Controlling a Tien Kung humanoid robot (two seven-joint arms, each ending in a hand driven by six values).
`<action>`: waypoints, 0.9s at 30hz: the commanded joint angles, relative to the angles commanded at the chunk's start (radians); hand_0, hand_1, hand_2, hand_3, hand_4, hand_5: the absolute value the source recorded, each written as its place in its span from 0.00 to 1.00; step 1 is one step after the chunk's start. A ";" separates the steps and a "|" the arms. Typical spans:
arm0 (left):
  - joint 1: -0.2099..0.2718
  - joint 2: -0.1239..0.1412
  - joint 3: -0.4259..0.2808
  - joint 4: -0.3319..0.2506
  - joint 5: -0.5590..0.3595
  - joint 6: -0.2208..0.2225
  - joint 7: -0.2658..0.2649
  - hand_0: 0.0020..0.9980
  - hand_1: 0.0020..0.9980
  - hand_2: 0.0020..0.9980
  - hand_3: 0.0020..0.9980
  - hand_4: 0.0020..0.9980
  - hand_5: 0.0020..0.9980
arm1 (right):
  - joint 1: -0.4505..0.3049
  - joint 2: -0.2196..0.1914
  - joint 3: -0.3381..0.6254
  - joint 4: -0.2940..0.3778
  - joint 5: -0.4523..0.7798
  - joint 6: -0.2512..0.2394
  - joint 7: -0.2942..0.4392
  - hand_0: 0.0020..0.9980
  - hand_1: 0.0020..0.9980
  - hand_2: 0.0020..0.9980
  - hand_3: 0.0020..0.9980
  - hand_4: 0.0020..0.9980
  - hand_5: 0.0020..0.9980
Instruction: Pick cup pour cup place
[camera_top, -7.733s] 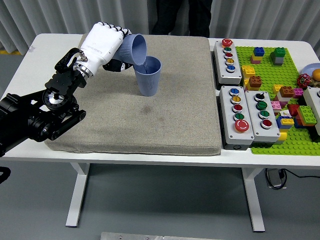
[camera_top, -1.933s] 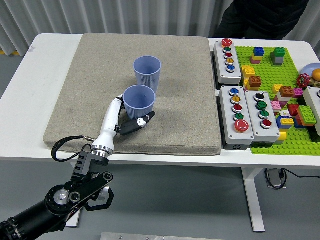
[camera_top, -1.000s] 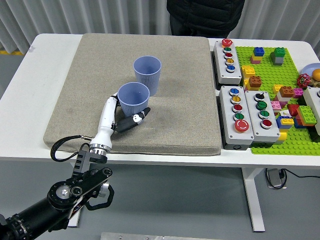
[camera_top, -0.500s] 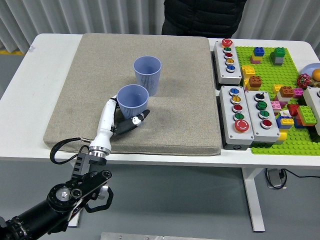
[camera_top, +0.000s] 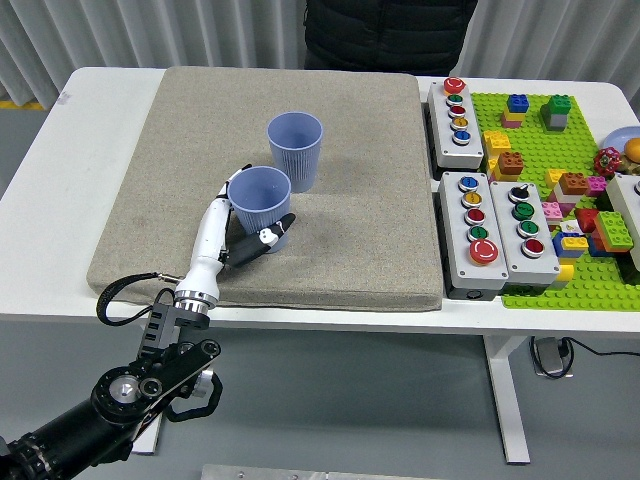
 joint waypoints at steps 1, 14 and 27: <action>0.003 0.000 -0.003 -0.004 0.004 0.000 0.000 0.72 0.77 0.95 0.99 1.00 0.58 | -0.001 0.000 0.001 0.000 -0.002 0.000 -0.001 0.67 0.61 0.57 0.58 0.00 0.18; 0.055 0.022 -0.030 -0.080 0.104 0.000 0.052 0.77 0.81 0.99 1.00 1.00 0.59 | -0.008 0.000 0.010 0.000 -0.019 0.004 -0.005 0.67 0.61 0.57 0.58 0.00 0.18; 0.167 0.108 -0.134 -0.251 0.157 -0.023 0.076 0.92 0.94 1.00 1.00 1.00 0.68 | -0.014 0.000 0.019 0.000 -0.031 0.011 -0.006 0.67 0.61 0.56 0.58 0.00 0.18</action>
